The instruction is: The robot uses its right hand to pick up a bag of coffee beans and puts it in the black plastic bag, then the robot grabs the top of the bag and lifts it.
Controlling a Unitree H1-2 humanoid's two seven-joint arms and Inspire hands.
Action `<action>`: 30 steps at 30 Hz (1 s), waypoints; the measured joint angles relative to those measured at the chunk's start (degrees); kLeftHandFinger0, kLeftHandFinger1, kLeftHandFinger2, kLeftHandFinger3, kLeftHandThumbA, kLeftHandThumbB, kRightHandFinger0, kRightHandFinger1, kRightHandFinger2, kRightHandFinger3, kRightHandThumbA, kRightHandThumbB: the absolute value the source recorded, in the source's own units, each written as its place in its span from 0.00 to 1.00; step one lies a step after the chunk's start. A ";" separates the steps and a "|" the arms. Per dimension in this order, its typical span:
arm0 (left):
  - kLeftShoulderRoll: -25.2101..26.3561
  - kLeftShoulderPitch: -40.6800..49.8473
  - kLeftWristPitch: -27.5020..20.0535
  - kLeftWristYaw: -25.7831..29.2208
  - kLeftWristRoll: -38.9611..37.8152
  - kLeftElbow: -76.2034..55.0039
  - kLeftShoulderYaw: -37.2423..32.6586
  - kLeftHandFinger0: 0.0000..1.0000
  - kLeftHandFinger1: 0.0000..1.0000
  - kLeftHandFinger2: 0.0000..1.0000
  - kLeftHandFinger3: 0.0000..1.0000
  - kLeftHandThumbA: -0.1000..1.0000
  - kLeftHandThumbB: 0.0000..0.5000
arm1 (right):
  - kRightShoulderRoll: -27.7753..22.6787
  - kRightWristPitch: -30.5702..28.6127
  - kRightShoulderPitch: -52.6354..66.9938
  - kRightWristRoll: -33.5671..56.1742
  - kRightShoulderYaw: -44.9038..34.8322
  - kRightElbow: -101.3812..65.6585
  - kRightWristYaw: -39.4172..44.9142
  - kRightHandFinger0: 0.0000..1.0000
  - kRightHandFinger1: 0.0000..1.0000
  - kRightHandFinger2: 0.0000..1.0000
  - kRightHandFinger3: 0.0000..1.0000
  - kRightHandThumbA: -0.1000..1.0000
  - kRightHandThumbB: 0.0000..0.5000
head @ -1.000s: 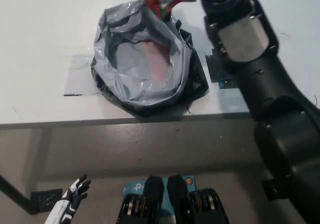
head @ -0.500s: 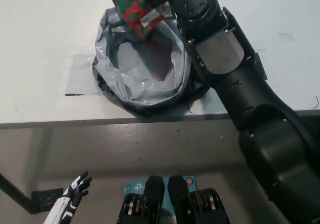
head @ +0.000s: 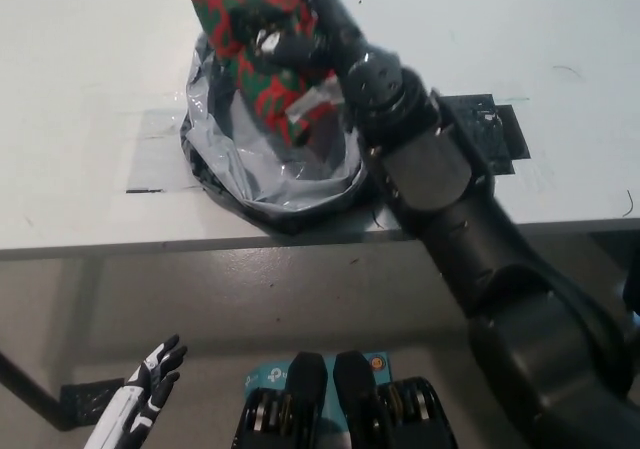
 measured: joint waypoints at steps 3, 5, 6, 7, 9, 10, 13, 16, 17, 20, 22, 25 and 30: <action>0.01 -0.03 0.13 -0.01 0.00 -0.12 0.00 1.00 1.00 1.00 1.00 0.94 0.62 | 0.44 -0.01 1.97 -0.24 0.47 -1.16 -0.05 0.00 0.42 0.83 0.88 0.00 0.32; 0.04 -0.06 0.30 -0.02 -0.01 -0.20 0.00 1.00 1.00 1.00 1.00 0.94 0.62 | 0.73 0.00 3.71 -0.41 0.88 -2.86 -0.10 0.00 0.43 0.83 0.87 0.00 0.33; 0.04 -0.14 0.41 -0.04 -0.01 -0.20 0.00 1.00 1.00 1.00 1.00 0.94 0.62 | 0.82 0.00 4.50 -0.50 1.01 -3.83 -0.16 0.00 0.42 0.82 0.85 0.00 0.33; 0.04 -0.24 0.50 -0.06 0.00 -0.20 0.00 1.00 1.00 1.00 1.00 0.94 0.62 | 0.86 0.01 5.07 -0.59 1.15 -4.57 -0.28 0.00 0.43 0.82 0.85 0.00 0.33; 0.04 -0.44 0.61 -0.13 -0.02 -0.20 0.00 1.00 1.00 1.00 1.00 0.94 0.64 | 0.88 0.01 5.81 -0.74 1.32 -5.75 -0.37 0.00 0.41 0.82 0.82 0.00 0.35; 0.04 -0.50 0.64 -0.15 -0.02 -0.20 0.00 1.00 1.00 1.00 1.00 0.94 0.64 | 0.88 0.01 5.93 -0.78 1.35 -6.01 -0.38 0.00 0.40 0.82 0.81 0.00 0.34; 0.04 -0.75 0.86 -0.23 -0.02 -0.29 0.00 1.00 1.00 1.00 1.00 0.93 0.63 | 0.89 0.05 6.86 -1.21 1.70 -8.19 -0.38 0.00 0.38 0.81 0.81 0.00 0.32; 0.04 -0.82 0.99 -0.28 -0.03 -0.31 0.00 1.00 1.00 1.00 1.00 0.94 0.65 | 0.91 0.13 7.04 -1.59 2.03 -8.82 -0.39 0.00 0.38 0.80 0.83 0.00 0.32; 0.04 -0.85 1.10 -0.33 -0.04 -0.34 0.00 1.00 1.00 1.00 1.00 0.94 0.64 | 0.90 0.14 7.05 -1.83 2.37 -9.04 -0.39 0.00 0.38 0.80 0.84 0.00 0.34; 0.05 -1.03 1.20 -0.45 -0.04 -0.34 0.00 1.00 1.00 1.00 1.00 0.94 0.64 | 0.79 0.24 7.06 -2.57 3.55 -9.51 -0.37 0.16 0.51 0.83 0.96 0.14 0.48; 0.06 -1.23 1.21 -0.50 -0.05 -0.34 0.00 1.00 1.00 1.00 1.00 0.94 0.64 | 0.56 0.60 7.06 -3.36 4.82 -10.00 -0.33 0.45 0.74 0.96 1.00 0.44 0.68; 0.10 -1.61 1.21 -0.66 -0.05 -0.33 0.00 1.00 1.00 1.00 1.00 0.94 0.65 | -0.28 1.05 7.04 -4.46 7.34 -10.43 0.37 1.00 1.00 1.00 1.00 0.64 0.87; 0.13 -1.72 1.22 -0.99 -0.05 -0.32 0.01 1.00 1.00 1.00 1.00 0.94 0.65 | -3.36 2.47 6.72 -6.14 12.03 -11.77 3.93 1.00 1.00 1.00 1.00 0.73 0.91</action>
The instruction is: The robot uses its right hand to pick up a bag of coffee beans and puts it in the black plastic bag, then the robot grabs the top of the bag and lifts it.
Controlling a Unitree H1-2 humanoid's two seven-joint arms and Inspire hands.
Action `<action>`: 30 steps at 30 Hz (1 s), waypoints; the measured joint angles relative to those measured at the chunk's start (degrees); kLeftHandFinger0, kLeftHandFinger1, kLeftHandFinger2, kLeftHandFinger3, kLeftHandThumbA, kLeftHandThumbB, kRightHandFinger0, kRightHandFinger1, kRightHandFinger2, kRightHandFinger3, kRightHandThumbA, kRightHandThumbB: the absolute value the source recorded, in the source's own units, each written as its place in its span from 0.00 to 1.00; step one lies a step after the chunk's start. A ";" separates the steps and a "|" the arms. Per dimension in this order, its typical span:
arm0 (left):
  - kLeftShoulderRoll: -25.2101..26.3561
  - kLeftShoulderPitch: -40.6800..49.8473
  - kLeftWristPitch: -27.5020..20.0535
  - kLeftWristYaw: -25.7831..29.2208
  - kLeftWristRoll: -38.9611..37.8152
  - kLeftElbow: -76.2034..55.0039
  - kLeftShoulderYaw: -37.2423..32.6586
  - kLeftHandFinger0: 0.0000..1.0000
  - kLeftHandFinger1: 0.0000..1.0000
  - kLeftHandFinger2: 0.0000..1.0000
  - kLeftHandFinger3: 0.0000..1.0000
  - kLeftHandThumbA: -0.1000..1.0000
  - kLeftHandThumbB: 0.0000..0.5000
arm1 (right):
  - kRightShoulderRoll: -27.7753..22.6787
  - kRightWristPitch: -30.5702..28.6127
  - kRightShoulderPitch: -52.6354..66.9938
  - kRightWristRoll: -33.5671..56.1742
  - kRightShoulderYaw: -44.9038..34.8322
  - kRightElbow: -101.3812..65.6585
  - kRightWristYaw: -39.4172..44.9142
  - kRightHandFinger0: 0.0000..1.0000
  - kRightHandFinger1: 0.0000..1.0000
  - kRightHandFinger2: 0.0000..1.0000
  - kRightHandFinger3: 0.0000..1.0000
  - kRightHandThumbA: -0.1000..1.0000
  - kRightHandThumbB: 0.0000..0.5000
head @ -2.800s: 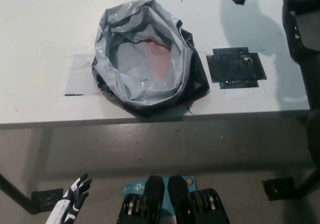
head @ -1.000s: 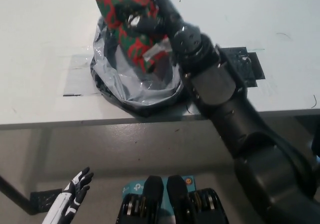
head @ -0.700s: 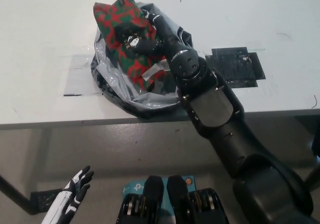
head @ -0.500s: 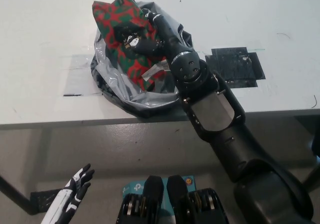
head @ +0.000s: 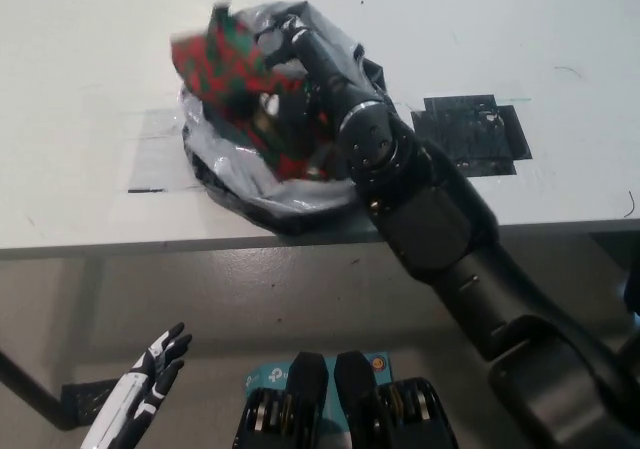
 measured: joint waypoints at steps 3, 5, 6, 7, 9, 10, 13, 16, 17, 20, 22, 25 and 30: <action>0.01 -0.17 0.00 -0.12 0.00 0.01 0.00 1.00 1.00 1.00 1.00 0.95 0.64 | -1.35 1.30 -0.66 -0.75 1.73 -1.12 1.67 1.00 1.00 1.00 1.00 0.76 0.95; 0.03 -0.39 0.00 -0.21 0.02 0.01 0.01 1.00 1.00 1.00 1.00 0.95 0.62 | -1.97 2.28 -1.19 -1.17 2.55 -1.89 2.68 1.00 1.00 1.00 1.00 0.76 0.95; 0.04 -0.45 0.00 -0.24 0.02 0.01 0.01 1.00 1.00 1.00 1.00 0.95 0.63 | -2.15 2.53 -1.34 -1.32 2.80 -2.10 3.05 1.00 1.00 1.00 1.00 0.76 0.95; 0.05 -0.65 0.00 -0.31 0.02 0.01 0.01 1.00 1.00 1.00 1.00 0.95 0.63 | -2.43 3.06 -1.81 -1.81 3.39 -2.40 3.73 1.00 1.00 1.00 1.00 0.77 0.94; 0.06 -0.85 0.01 -0.38 0.01 0.01 0.01 1.00 1.00 1.00 1.00 0.94 0.64 | -2.53 3.44 -2.21 -2.08 3.94 -2.48 4.44 1.00 1.00 1.00 1.00 0.79 0.91; 0.06 -0.95 0.02 -0.41 0.01 0.01 0.01 1.00 1.00 1.00 1.00 0.94 0.64 | -2.56 3.67 -2.30 -2.23 4.18 -2.51 4.78 1.00 1.00 1.00 1.00 0.79 0.91; 0.06 -1.12 0.09 -0.42 -0.01 0.01 0.04 1.00 1.00 1.00 1.00 0.95 0.65 | -2.73 4.35 -2.31 -2.67 4.71 -2.51 5.66 1.00 1.00 1.00 1.00 0.79 0.80; 0.08 -1.33 0.10 -0.42 0.00 0.03 0.05 1.00 1.00 1.00 1.00 0.95 0.64 | -3.10 4.55 -2.35 -2.83 4.34 -2.62 5.92 1.00 1.00 1.00 1.00 0.85 0.71; 0.08 -1.36 0.10 -0.42 0.00 0.03 0.05 1.00 1.00 1.00 1.00 0.95 0.64 | -3.16 4.54 -2.36 -2.85 4.18 -2.66 5.90 1.00 1.00 1.00 1.00 0.87 0.70; 0.10 -1.72 0.09 -0.43 0.00 0.13 0.05 1.00 1.00 1.00 1.00 0.96 0.65 | -3.55 4.40 -2.37 -3.14 3.13 -3.82 5.36 1.00 1.00 1.00 1.00 0.82 0.69; 0.12 -1.92 0.09 -0.43 0.01 0.33 0.05 1.00 1.00 1.00 1.00 0.96 0.64 | -3.95 4.18 -2.56 -3.66 1.85 -5.59 3.87 1.00 1.00 1.00 1.00 0.81 0.72; 0.18 -1.99 0.08 -0.42 0.06 0.61 0.05 1.00 1.00 1.00 1.00 0.97 0.66 | -4.89 4.13 -3.52 -4.64 0.61 -6.81 1.85 1.00 1.00 1.00 1.00 0.82 0.81; 0.30 -1.88 0.09 -0.43 0.06 0.61 0.05 1.00 1.00 1.00 1.00 0.96 0.67 | -6.74 4.31 -4.57 -6.43 0.40 -6.85 0.20 1.00 1.00 1.00 1.00 0.90 0.80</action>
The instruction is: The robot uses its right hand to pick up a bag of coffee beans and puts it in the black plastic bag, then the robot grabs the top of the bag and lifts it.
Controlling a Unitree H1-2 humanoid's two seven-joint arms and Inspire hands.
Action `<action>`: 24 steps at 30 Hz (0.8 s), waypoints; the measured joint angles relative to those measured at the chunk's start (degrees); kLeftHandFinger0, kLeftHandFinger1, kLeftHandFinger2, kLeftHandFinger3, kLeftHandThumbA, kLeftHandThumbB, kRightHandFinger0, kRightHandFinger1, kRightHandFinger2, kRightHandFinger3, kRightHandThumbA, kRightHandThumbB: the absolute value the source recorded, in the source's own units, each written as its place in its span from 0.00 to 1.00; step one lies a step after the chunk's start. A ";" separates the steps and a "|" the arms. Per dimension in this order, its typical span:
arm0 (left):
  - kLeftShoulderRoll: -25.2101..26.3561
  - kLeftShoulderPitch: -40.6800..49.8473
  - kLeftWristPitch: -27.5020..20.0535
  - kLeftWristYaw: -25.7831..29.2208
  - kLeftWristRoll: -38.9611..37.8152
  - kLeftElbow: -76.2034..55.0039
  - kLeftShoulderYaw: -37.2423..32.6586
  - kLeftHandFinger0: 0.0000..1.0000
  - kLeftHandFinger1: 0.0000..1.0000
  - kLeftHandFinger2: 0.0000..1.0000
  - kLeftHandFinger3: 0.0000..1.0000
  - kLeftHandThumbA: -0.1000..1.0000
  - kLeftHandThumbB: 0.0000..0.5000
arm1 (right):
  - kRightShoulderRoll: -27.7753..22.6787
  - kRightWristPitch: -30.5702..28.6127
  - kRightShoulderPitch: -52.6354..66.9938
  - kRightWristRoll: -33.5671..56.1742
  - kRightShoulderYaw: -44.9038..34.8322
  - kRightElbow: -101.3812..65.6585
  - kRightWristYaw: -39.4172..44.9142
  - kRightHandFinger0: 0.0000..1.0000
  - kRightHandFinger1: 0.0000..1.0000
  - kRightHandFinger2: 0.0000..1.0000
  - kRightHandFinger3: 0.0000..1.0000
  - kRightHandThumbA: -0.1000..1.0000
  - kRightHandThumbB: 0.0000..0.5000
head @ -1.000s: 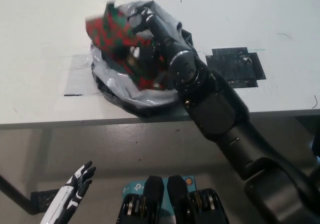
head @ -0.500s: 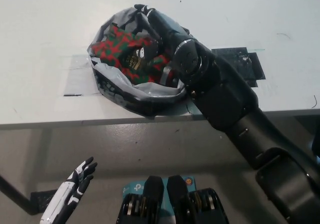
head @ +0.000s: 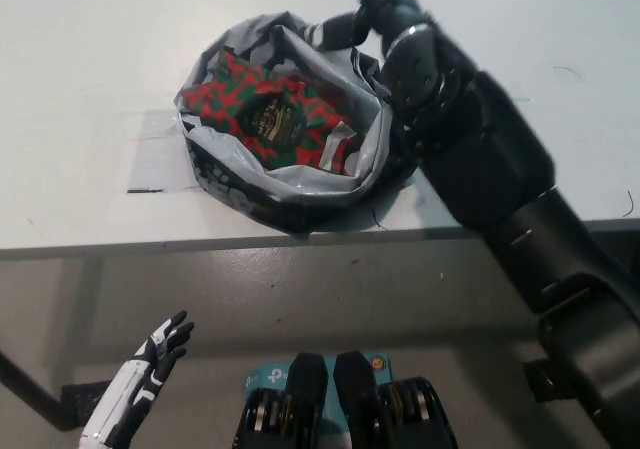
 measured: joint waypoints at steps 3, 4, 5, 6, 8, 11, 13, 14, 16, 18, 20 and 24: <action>0.01 0.00 0.01 -0.01 -0.04 -0.01 0.00 1.00 1.00 1.00 1.00 0.95 0.66 | -1.09 0.17 0.10 -1.20 0.45 0.52 -0.39 1.00 1.00 1.00 1.00 0.88 0.83; 0.01 -0.01 0.01 -0.01 -0.04 -0.01 0.00 1.00 1.00 1.00 1.00 0.95 0.66 | -1.20 0.18 0.14 -1.38 0.47 0.57 -0.42 1.00 1.00 1.00 1.00 0.87 0.84; 0.01 -0.01 0.01 -0.01 -0.06 0.00 0.00 1.00 1.00 1.00 1.00 0.95 0.66 | -1.41 0.19 0.29 -1.73 0.48 0.63 -0.51 1.00 1.00 1.00 1.00 0.87 0.84; 0.01 -0.02 0.01 -0.01 -0.06 0.00 0.00 1.00 1.00 1.00 1.00 0.95 0.66 | -1.46 0.21 0.45 -1.97 0.48 0.76 -0.61 1.00 1.00 1.00 1.00 0.88 0.81; 0.01 -0.04 0.01 -0.01 -0.06 0.00 0.00 1.00 1.00 1.00 1.00 0.96 0.65 | -1.45 0.25 0.62 -2.23 0.51 1.05 -0.67 1.00 1.00 1.00 1.00 0.90 0.83; 0.01 -0.05 0.01 -0.01 -0.05 0.05 0.00 1.00 1.00 1.00 1.00 0.96 0.65 | -1.40 0.63 1.02 -2.51 0.75 1.43 -0.62 1.00 1.00 1.00 1.00 0.92 0.90; 0.01 -0.05 0.01 -0.01 -0.03 0.06 -0.01 1.00 1.00 1.00 1.00 0.96 0.64 | -1.20 1.31 1.46 -2.59 0.84 1.63 -0.45 1.00 1.00 1.00 1.00 0.92 0.91; 0.01 -0.06 0.01 -0.01 -0.03 0.06 -0.01 1.00 1.00 1.00 1.00 0.96 0.64 | -1.13 1.48 1.64 -2.60 0.84 1.68 -0.37 1.00 1.00 1.00 1.00 0.96 1.00; 0.01 -0.06 0.01 -0.01 -0.02 0.06 -0.01 1.00 1.00 1.00 1.00 0.96 0.64 | -0.78 2.09 2.48 -2.60 0.66 1.84 0.13 1.00 1.00 1.00 1.00 0.98 1.00; 0.02 -0.06 0.01 -0.01 -0.01 0.05 -0.02 1.00 1.00 1.00 1.00 0.96 0.65 | -0.25 2.61 3.88 -2.60 0.14 1.95 0.87 1.00 1.00 1.00 1.00 0.99 1.00; 0.05 -0.06 0.01 -0.01 -0.01 0.06 -0.02 1.00 1.00 1.00 1.00 0.96 0.66 | 0.03 2.79 4.77 -2.59 -0.33 1.95 1.49 1.00 1.00 1.00 1.00 0.99 0.95; 0.11 -0.04 0.02 -0.01 0.00 0.04 -0.02 1.00 1.00 1.00 1.00 0.96 0.64 | 1.13 3.32 6.86 -2.55 -3.00 1.38 3.50 1.00 1.00 1.00 1.00 1.00 0.93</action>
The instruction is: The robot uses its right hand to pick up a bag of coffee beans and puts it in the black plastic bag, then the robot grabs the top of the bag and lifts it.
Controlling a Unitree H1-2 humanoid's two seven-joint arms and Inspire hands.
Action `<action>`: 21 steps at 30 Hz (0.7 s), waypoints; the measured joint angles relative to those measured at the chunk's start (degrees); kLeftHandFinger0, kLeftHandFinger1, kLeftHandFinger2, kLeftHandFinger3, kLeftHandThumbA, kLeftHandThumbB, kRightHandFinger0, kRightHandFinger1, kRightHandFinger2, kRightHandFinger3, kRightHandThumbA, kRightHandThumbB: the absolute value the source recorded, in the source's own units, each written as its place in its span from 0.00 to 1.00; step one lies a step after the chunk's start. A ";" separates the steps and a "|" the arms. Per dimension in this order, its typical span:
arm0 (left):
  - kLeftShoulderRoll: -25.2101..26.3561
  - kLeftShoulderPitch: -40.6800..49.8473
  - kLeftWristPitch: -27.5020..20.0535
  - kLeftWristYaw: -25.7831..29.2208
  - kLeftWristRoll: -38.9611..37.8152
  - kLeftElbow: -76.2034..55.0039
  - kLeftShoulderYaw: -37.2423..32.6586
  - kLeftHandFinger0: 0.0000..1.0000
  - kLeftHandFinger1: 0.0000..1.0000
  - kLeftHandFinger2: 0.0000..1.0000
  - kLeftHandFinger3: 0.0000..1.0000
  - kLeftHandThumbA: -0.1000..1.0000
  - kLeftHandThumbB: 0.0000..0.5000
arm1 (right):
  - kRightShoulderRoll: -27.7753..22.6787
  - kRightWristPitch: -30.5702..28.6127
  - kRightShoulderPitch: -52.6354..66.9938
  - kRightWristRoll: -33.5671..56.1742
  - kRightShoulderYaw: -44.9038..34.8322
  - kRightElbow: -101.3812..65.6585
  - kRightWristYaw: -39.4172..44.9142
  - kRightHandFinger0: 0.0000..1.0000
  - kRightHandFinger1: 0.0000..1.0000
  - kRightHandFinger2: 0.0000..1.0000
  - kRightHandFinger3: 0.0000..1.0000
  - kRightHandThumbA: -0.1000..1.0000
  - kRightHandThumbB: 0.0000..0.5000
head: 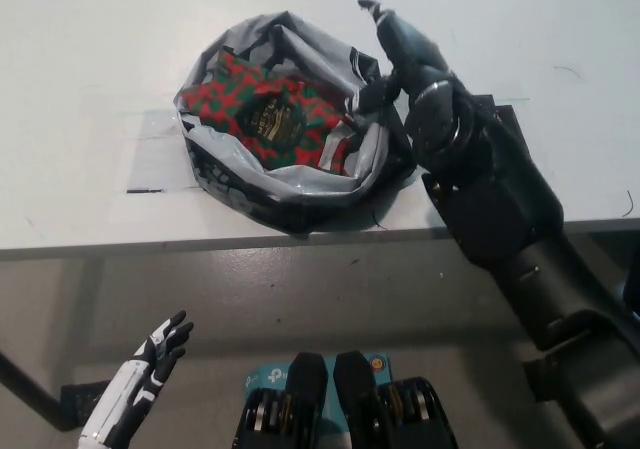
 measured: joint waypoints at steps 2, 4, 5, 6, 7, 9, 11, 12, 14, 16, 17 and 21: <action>0.00 0.01 0.00 0.00 0.00 0.00 -0.01 1.00 1.00 1.00 1.00 0.96 0.67 | 0.42 0.13 0.40 0.23 -1.34 -0.88 0.52 1.00 1.00 1.00 1.00 1.00 0.95; 0.00 0.02 0.00 0.00 0.00 0.00 -0.01 1.00 1.00 1.00 1.00 0.96 0.67 | 0.93 0.23 0.50 1.03 -3.43 -2.31 0.96 1.00 1.00 1.00 1.00 1.00 0.91; 0.00 0.02 0.00 0.00 -0.01 0.00 0.00 1.00 1.00 1.00 1.00 0.96 0.67 | 1.14 0.25 0.49 1.52 -4.63 -3.73 1.30 1.00 1.00 1.00 1.00 1.00 0.91; 0.00 0.00 0.00 0.00 -0.01 0.00 0.00 1.00 1.00 1.00 1.00 0.95 0.65 | 1.23 0.28 0.48 1.85 -5.25 -4.59 1.59 1.00 1.00 1.00 1.00 1.00 0.91; 0.00 0.00 0.00 0.00 -0.01 0.01 0.00 1.00 1.00 1.00 1.00 0.95 0.65 | 1.36 0.31 0.49 2.14 -5.88 -5.67 1.79 1.00 1.00 1.00 1.00 1.00 0.91; 0.01 -0.03 0.00 0.00 -0.01 0.01 0.00 1.00 1.00 1.00 1.00 0.95 0.65 | 1.62 0.37 0.47 2.36 -7.05 -8.53 2.72 1.00 1.00 1.00 1.00 1.00 0.91; 0.01 -0.03 -0.01 0.00 -0.01 0.02 0.00 1.00 1.00 1.00 1.00 0.97 0.67 | 1.78 0.41 0.45 2.05 -7.85 -11.64 4.13 1.00 1.00 1.00 1.00 1.00 0.94; 0.01 -0.03 -0.01 0.00 -0.01 0.02 0.00 1.00 1.00 1.00 1.00 0.97 0.67 | 1.79 0.41 0.45 1.93 -7.89 -12.13 4.41 1.00 1.00 1.00 1.00 1.00 0.93; 0.04 -0.01 -0.01 0.00 0.00 0.01 0.00 1.00 1.00 1.00 1.00 0.97 0.68 | 1.82 0.42 0.48 1.11 -7.88 -13.26 5.46 1.00 1.00 1.00 1.00 1.00 0.87; 0.07 0.03 0.00 0.00 0.00 -0.01 0.00 1.00 1.00 1.00 1.00 0.97 0.70 | 1.84 0.43 0.65 -0.52 -7.79 -13.86 6.79 1.00 1.00 1.00 1.00 1.00 0.90; 0.07 0.04 0.00 0.00 0.00 -0.01 0.00 1.00 1.00 1.00 1.00 0.97 0.70 | 1.84 0.43 0.74 -1.06 -7.77 -13.90 7.25 1.00 1.00 1.00 1.00 1.00 0.89; 0.07 0.00 0.00 0.00 -0.06 0.00 0.00 1.00 1.00 1.00 1.00 0.95 0.66 | 1.87 0.47 1.60 -4.35 -7.92 -13.90 9.35 1.00 1.00 1.00 1.00 0.98 0.89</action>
